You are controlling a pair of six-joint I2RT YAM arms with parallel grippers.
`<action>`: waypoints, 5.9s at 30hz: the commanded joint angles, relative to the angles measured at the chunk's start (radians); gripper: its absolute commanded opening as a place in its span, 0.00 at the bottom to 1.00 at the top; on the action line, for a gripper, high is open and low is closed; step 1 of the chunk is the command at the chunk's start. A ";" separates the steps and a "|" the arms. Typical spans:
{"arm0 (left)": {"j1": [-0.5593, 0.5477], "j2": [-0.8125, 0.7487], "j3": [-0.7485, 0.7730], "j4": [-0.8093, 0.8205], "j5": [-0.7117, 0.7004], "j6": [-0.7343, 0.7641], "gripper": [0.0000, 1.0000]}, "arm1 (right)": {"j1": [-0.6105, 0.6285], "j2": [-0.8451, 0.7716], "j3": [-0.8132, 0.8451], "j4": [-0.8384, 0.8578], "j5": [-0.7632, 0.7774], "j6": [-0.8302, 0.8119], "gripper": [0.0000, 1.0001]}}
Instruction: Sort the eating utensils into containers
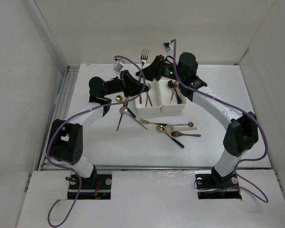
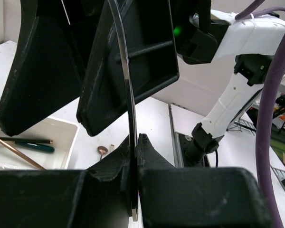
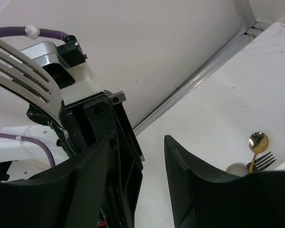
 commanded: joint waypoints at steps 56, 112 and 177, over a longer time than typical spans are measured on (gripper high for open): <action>0.093 -0.428 -0.004 -1.193 -1.146 1.340 1.00 | -0.019 0.603 0.840 -1.060 0.746 -0.256 0.00; 0.347 -0.641 -0.127 -1.285 -1.183 0.503 0.76 | 0.219 0.033 -0.441 -0.994 0.832 -0.148 0.59; 0.309 -0.200 -0.009 -1.515 -1.003 0.784 0.58 | 0.030 0.004 0.001 -1.161 0.751 -0.885 0.74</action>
